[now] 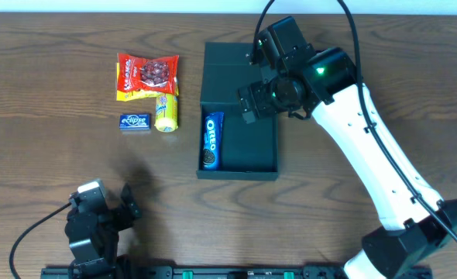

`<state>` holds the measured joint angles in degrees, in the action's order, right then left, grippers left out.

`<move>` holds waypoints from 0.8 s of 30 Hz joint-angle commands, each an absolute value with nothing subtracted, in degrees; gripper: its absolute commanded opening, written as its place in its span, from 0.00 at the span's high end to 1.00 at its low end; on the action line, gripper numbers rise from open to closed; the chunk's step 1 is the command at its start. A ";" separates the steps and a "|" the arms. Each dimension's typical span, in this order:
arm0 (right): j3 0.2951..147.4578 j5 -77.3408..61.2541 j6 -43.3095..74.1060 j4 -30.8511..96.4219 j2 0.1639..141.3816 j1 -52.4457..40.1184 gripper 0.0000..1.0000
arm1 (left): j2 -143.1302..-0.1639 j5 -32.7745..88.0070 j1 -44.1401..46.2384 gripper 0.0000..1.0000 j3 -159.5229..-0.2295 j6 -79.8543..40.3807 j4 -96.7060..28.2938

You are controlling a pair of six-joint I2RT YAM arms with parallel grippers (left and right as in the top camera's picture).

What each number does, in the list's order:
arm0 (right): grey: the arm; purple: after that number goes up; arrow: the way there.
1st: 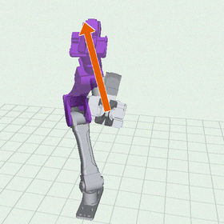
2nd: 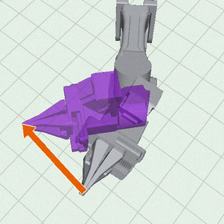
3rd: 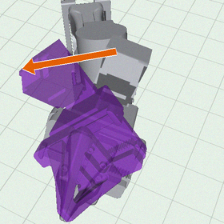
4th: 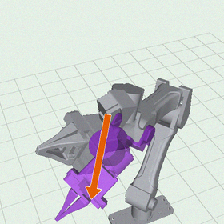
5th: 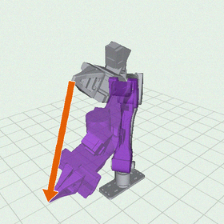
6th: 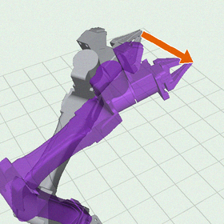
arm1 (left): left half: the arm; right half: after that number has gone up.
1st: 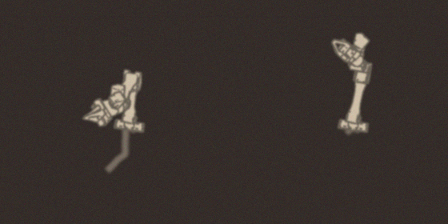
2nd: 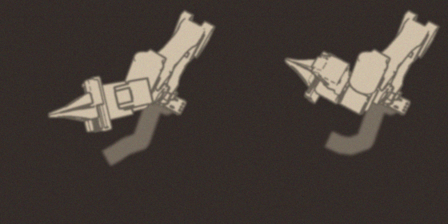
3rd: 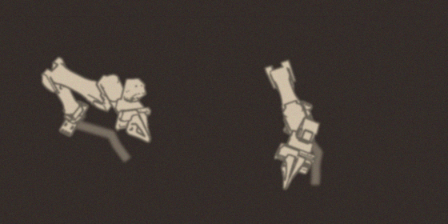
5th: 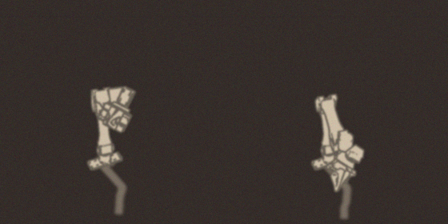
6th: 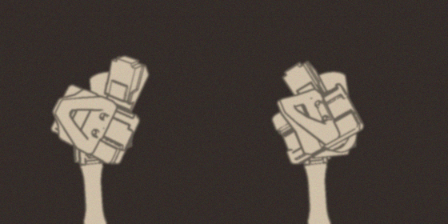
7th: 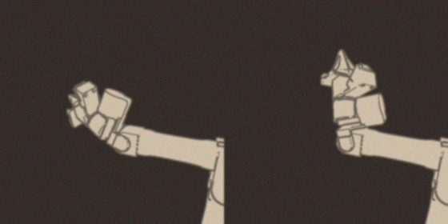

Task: Pack container
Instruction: 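Reach the left gripper to the red candy bag and grasp it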

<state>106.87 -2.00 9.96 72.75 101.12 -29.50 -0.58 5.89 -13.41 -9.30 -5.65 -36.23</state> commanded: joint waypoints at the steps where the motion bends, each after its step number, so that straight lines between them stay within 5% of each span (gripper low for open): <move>1: 107.22 -2.42 7.60 73.08 100.86 -29.17 0.01 | -0.21 13.80 -13.47 0.05 -9.26 -22.46 -36.03; 3: 107.22 -2.42 7.60 73.28 100.86 -29.17 0.01 | -0.21 22.70 -13.47 0.05 -9.74 -39.55 -38.04; 9: 107.22 -2.42 7.57 74.00 100.86 -29.17 0.01 | -0.21 24.25 -13.50 0.05 -9.91 -60.55 -34.92; 16: 107.20 -2.42 4.99 74.48 100.86 -28.99 0.01 | -4.34 23.38 -13.47 0.04 -12.67 -53.10 -15.92; 24: 107.20 -5.69 4.60 68.79 100.88 -24.97 0.01 | -41.21 18.39 -13.47 0.04 -37.56 -42.28 -16.16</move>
<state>106.87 -3.18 5.54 69.93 101.12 -26.81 -31.90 20.23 -13.41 -30.09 -45.60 -16.21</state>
